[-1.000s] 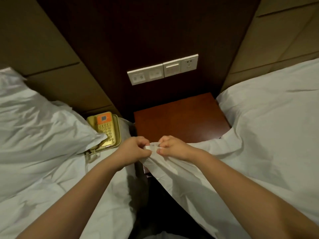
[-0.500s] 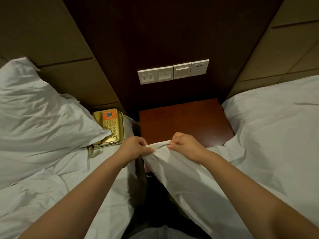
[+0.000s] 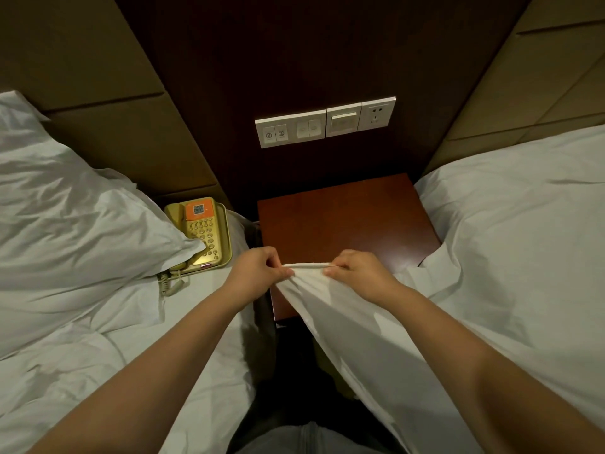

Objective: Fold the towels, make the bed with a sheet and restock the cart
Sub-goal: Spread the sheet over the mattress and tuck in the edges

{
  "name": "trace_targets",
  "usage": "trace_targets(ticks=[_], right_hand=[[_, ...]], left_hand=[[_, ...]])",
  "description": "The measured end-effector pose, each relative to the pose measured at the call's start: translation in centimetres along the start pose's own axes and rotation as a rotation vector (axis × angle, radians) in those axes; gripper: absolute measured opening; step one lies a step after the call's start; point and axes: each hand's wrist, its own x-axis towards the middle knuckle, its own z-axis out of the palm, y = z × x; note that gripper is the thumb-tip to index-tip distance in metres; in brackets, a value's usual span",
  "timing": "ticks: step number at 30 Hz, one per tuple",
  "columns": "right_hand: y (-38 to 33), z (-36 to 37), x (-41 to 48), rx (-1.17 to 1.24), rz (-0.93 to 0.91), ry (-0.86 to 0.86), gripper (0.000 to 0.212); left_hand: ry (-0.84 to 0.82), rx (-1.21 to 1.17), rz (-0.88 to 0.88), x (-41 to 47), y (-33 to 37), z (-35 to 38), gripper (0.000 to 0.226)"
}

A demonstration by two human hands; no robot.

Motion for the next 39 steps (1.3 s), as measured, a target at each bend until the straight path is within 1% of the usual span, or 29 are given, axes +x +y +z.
trace_targets(ticks=[4, 7, 10, 15, 17, 20, 22, 25, 29, 31, 34, 37, 39], right_hand=[[1.8, 1.0, -0.2, -0.008, 0.072, -0.07, 0.044], [2.8, 2.3, 0.0, -0.045, 0.09, -0.112, 0.047], [3.3, 3.4, 1.2, -0.101, 0.102, -0.157, 0.046], [3.7, 6.1, 3.1, -0.226, 0.099, -0.234, 0.04], [3.3, 7.0, 4.1, -0.235, 0.073, -0.193, 0.037], [2.5, 7.6, 7.0, -0.225, 0.033, -0.024, 0.033], [2.1, 7.7, 9.6, -0.243, 0.022, 0.039, 0.03], [2.2, 8.3, 13.8, -0.349, 0.034, 0.04, 0.027], [2.5, 9.8, 20.0, -0.375, 0.104, 0.076, 0.027], [2.9, 11.2, 22.8, -0.324, 0.195, 0.071, 0.028], [4.6, 14.3, 25.5, -0.2, 0.341, 0.016, 0.028], [6.9, 17.1, 26.4, -0.154, 0.411, -0.022, 0.027], [8.0, 18.0, 26.4, -0.151, 0.413, -0.025, 0.026]], left_hand=[[0.012, 0.048, 0.041, 0.8, -0.7, -0.3, 0.023], [0.014, 0.071, 0.028, 1.2, -1.8, -0.5, 0.021], [0.04, 0.086, -0.001, 1.7, -3.6, -0.7, 0.021], [0.067, 0.092, -0.057, 3.0, -7.1, -1.8, 0.029], [0.082, 0.084, -0.069, 3.9, -8.5, -2.4, 0.03], [0.104, 0.1, -0.094, 6.1, -10.8, -3.2, 0.027], [0.122, 0.092, -0.121, 7.8, -12.3, -3.4, 0.028], [0.137, 0.086, -0.149, 10.9, -14.2, -3.3, 0.031], [0.168, 0.113, -0.171, 16.9, -16.8, -3.2, 0.034], [0.171, 0.15, -0.193, 19.2, -18.0, -2.8, 0.035], [0.13, 0.151, -0.243, 21.1, -20.5, -1.2, 0.035], [0.088, 0.143, -0.266, 21.5, -22.7, 1.2, 0.034], [0.108, 0.134, -0.242, 21.4, -23.3, 2.4, 0.033]])
